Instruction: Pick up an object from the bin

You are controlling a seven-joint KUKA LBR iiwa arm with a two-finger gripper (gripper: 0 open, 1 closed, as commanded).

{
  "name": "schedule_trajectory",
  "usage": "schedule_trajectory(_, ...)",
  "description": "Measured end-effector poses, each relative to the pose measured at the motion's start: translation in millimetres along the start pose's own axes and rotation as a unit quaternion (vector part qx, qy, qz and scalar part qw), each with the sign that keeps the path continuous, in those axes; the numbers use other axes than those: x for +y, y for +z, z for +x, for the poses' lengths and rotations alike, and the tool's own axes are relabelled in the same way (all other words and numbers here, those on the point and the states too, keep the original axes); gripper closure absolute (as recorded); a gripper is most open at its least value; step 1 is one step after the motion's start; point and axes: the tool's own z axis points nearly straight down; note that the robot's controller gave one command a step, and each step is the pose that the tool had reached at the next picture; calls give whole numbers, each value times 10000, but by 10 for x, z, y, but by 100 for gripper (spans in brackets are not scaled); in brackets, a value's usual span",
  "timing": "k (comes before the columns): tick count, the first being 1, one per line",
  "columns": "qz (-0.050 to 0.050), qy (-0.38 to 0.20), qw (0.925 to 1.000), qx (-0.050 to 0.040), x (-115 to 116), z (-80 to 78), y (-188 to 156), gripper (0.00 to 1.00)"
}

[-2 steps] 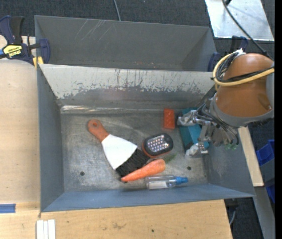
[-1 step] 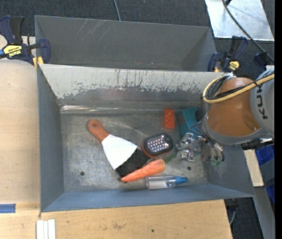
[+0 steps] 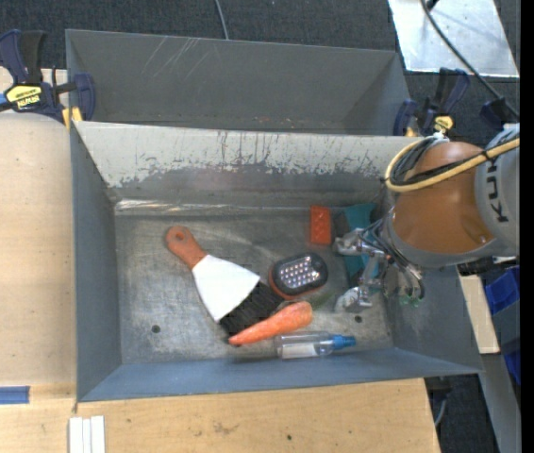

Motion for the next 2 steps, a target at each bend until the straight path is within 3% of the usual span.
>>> schedule_trajectory(1, 0, 0, 10000, 4, 0, 3, 0, 0)
schedule_trajectory(2, 14, -128, 9998, 161, 403, -7, -32, 0)
